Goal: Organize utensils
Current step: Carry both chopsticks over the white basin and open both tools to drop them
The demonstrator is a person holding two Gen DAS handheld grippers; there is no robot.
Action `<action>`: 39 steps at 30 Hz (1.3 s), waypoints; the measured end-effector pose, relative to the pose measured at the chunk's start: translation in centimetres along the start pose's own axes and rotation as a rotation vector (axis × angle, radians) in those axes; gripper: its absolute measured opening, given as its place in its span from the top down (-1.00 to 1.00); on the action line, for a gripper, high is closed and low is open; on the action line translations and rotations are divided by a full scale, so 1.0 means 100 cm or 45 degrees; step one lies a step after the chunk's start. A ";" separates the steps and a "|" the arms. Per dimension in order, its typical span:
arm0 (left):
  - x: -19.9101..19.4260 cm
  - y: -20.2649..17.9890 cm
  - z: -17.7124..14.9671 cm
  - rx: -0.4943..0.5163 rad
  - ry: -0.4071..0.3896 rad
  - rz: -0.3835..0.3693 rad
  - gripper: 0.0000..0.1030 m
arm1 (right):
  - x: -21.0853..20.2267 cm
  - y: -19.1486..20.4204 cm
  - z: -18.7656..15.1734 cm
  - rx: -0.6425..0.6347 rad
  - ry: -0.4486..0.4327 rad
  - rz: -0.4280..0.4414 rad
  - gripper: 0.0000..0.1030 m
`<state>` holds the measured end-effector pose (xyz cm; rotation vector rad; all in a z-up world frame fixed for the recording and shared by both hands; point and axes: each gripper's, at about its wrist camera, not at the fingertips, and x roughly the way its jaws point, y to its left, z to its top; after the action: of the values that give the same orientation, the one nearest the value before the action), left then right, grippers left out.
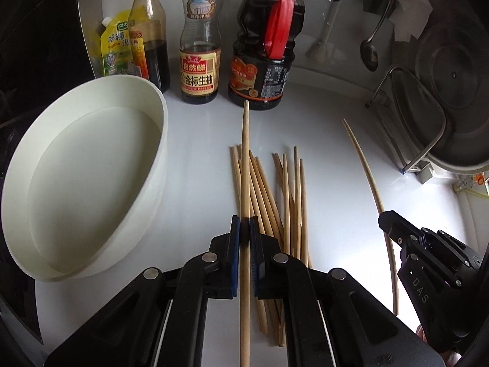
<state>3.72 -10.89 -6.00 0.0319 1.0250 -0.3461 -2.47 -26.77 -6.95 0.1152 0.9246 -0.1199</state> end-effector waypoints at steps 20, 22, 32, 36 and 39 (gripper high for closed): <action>-0.034 0.200 0.060 -0.184 -0.003 0.204 0.87 | 0.044 0.228 0.104 -0.164 0.065 0.425 0.88; -0.021 0.213 0.059 -0.199 0.034 0.189 0.87 | 0.058 0.242 0.107 -0.168 0.106 0.425 0.89; 0.020 0.241 0.049 -0.200 0.146 0.133 0.86 | 0.110 0.272 0.098 -0.153 0.279 0.373 0.88; 0.029 0.246 0.046 -0.193 0.174 0.131 0.86 | 0.120 0.272 0.094 -0.132 0.322 0.356 0.88; 0.034 0.247 0.045 -0.189 0.188 0.129 0.86 | 0.124 0.272 0.092 -0.134 0.331 0.344 0.88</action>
<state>16.39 10.71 -9.83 -0.0248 1.1889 -0.1767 16.33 -1.99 -10.10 0.1595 1.1635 0.1988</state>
